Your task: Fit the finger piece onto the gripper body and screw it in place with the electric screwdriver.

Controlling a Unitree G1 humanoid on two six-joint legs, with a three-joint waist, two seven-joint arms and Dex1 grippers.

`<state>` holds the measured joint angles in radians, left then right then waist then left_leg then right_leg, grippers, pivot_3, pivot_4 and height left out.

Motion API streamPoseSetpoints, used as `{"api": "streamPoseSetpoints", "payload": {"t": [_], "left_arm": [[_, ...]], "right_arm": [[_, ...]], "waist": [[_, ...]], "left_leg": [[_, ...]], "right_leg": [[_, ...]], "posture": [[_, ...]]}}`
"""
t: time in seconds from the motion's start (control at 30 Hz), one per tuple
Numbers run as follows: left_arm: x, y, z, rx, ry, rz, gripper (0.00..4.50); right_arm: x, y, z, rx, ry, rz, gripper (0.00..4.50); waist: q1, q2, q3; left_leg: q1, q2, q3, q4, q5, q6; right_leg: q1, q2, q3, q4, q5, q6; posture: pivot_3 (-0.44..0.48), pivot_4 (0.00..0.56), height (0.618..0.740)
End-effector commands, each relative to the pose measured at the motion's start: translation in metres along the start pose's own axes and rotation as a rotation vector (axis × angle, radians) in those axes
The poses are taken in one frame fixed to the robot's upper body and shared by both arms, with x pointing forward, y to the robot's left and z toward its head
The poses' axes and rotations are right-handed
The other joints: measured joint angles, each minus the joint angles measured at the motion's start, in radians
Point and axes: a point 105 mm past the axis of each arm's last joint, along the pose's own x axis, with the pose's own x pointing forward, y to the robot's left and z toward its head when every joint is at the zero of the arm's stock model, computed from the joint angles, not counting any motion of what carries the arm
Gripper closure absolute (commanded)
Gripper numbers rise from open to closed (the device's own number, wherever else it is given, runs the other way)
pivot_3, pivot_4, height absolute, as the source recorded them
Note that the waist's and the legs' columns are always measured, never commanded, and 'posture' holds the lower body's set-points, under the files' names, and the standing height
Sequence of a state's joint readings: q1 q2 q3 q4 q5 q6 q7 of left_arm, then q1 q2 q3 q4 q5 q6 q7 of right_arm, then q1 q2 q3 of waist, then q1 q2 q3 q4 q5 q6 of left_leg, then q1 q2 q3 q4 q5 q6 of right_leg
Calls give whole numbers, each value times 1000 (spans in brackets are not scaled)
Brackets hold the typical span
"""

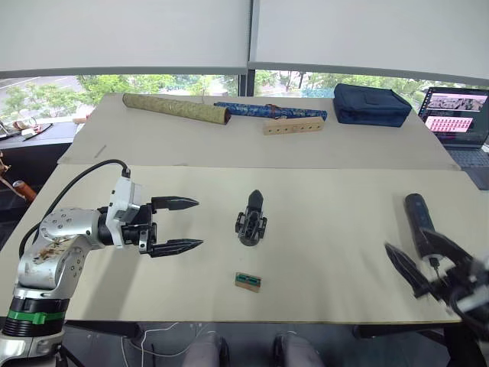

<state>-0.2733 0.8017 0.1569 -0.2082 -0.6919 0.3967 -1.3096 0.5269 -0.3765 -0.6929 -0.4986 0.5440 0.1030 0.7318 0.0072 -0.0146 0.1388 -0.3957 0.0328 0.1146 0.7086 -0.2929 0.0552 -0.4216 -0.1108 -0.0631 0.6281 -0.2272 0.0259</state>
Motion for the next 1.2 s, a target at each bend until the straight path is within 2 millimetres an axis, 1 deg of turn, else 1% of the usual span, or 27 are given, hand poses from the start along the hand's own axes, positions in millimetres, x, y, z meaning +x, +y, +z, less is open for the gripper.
{"api": "streamPoseSetpoints", "payload": {"t": [0.03,0.1,0.2,0.23,0.33,0.37,0.43,0.5,0.57,0.67,0.77,0.87,0.97,1.1,1.2], "left_arm": [[2,-1,23,35,-41,-12,88],[4,-1,28,31,-58,-14,88],[7,-4,26,65,-27,-34,88],[9,-5,26,67,-26,-41,88],[12,-6,27,63,-37,-49,88],[13,-6,27,65,-37,-49,88],[14,-6,26,69,-38,-45,88],[15,-7,25,69,-38,-41,88],[16,-9,25,61,-43,-39,88],[17,-12,23,56,-48,-32,88],[19,-14,22,62,-46,-29,88],[18,-15,23,75,-49,-19,88],[17,-17,22,80,-43,-15,88],[16,-19,21,76,-42,-10,88],[15,-20,19,72,-40,-6,88]], "right_arm": [[-22,-9,3,-60,-11,-107,0],[-30,-7,-2,-59,9,-116,0],[-26,0,0,-66,28,-95,0],[-19,-4,5,-48,13,-118,0],[1,-14,11,-15,24,-126,0],[9,-18,12,4,36,-130,0],[27,-27,16,49,68,-128,0],[40,-33,17,91,115,-121,0],[51,-45,9,126,198,-162,0],[60,-64,-17,101,433,-193,0],[71,-88,-25,92,495,-243,0],[76,-102,-33,77,550,-244,0],[77,-107,-42,62,610,-216,0],[80,-104,-53,132,661,-154,0],[82,-103,-59,131,695,-106,0]], "waist": [[-1,0,0],[-1,1,1],[-3,2,1],[-4,3,2],[-9,2,2],[-9,2,2],[-8,2,2],[-5,2,2],[-1,2,2],[6,1,2],[5,1,3],[4,1,3],[4,1,3],[2,1,3],[1,1,3]], "left_leg": [[0,0,0,0,-2,4],[2,1,0,0,-3,4],[4,1,1,-1,-2,4],[5,0,1,-2,-2,4],[6,0,3,-3,-1,2],[6,0,5,-4,1,-2],[7,0,5,-4,1,-2],[7,-1,5,-5,1,-2],[6,-1,5,-6,1,-2],[6,-2,5,-7,1,-2],[5,-3,5,-6,1,0],[5,-4,7,-6,0,0],[5,-3,7,-6,1,0],[5,-3,7,-6,1,0],[6,-3,7,-6,1,-1]], "right_leg": [[0,0,1,0,-2,3],[1,1,1,0,-3,4],[1,1,3,1,-2,2],[1,1,4,1,-2,1],[1,1,7,1,0,-2],[0,1,8,1,0,-2],[0,1,9,1,0,-2],[0,2,9,1,0,-3],[0,2,9,0,0,-3],[0,2,9,-1,0,-3],[0,2,10,-3,-1,-2],[0,2,13,-3,-1,-1],[0,2,13,-3,-1,-1],[0,3,13,-3,-1,0],[0,3,13,-2,-1,0]], "posture": [[0,150,740],[0,150,740],[0,150,740],[0,150,740],[0,150,740],[0,150,740],[0,150,740],[0,150,740],[0,150,740],[0,150,740],[0,150,740],[0,150,740],[0,150,740],[0,150,740],[0,150,740]]}}
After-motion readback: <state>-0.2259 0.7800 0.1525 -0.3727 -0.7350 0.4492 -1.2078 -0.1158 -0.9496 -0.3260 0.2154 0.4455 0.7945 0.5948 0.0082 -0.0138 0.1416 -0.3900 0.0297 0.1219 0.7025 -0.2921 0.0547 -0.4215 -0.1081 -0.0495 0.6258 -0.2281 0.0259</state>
